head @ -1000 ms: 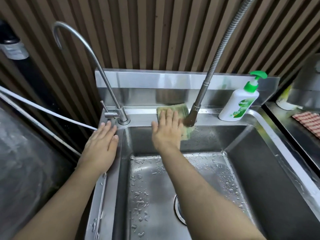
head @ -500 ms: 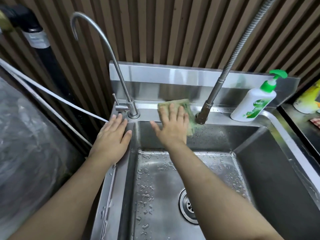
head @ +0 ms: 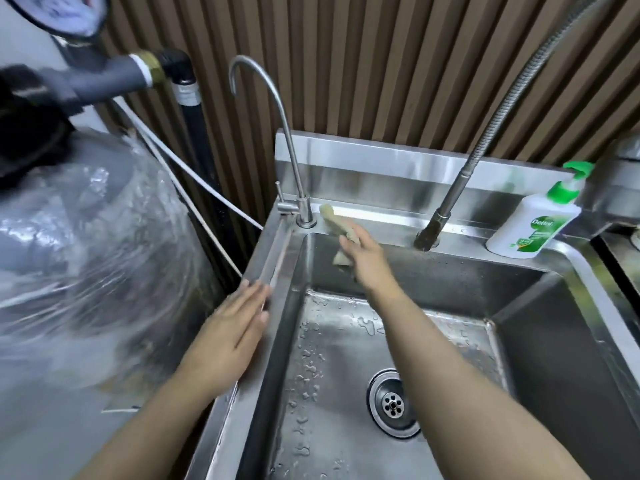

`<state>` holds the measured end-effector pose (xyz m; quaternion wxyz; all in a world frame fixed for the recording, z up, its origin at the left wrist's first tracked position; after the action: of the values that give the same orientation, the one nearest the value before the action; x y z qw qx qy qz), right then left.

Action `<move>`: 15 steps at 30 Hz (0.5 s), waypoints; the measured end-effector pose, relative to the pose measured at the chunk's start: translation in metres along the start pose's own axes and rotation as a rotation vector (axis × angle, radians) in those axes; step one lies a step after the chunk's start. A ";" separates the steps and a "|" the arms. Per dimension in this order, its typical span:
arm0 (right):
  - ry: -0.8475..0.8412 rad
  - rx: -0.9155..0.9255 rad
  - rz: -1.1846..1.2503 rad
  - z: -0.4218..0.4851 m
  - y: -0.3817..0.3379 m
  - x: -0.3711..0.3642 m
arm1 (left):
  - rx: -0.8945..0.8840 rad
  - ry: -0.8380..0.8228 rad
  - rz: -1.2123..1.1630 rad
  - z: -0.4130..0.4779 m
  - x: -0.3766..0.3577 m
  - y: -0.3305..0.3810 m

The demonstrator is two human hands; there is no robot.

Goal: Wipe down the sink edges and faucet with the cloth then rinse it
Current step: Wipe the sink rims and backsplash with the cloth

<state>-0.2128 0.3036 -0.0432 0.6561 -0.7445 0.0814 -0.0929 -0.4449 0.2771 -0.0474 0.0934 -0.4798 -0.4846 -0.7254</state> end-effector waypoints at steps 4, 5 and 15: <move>-0.433 0.085 -0.149 -0.022 0.002 -0.073 | -0.026 -0.053 0.102 -0.040 0.000 -0.003; -0.492 0.147 -0.347 -0.024 0.008 -0.086 | -0.030 -0.053 0.112 -0.045 -0.002 -0.003; -0.339 0.274 -1.139 0.056 0.000 -0.100 | -0.044 -0.017 0.142 -0.052 -0.006 -0.003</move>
<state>-0.2959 0.3812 -0.0535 0.5969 -0.5844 -0.4478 -0.3188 -0.4747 0.2355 -0.0576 0.1301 -0.5209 -0.4341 -0.7234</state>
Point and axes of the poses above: each hand's wrist, its own z-axis towards the middle knuckle, its own x-axis out of the back of the hand, y = z × x, the point moved 4 cm from there along z, towards the middle knuckle, and after that the axes turned 5 degrees about -y, right-handed, at the moved point
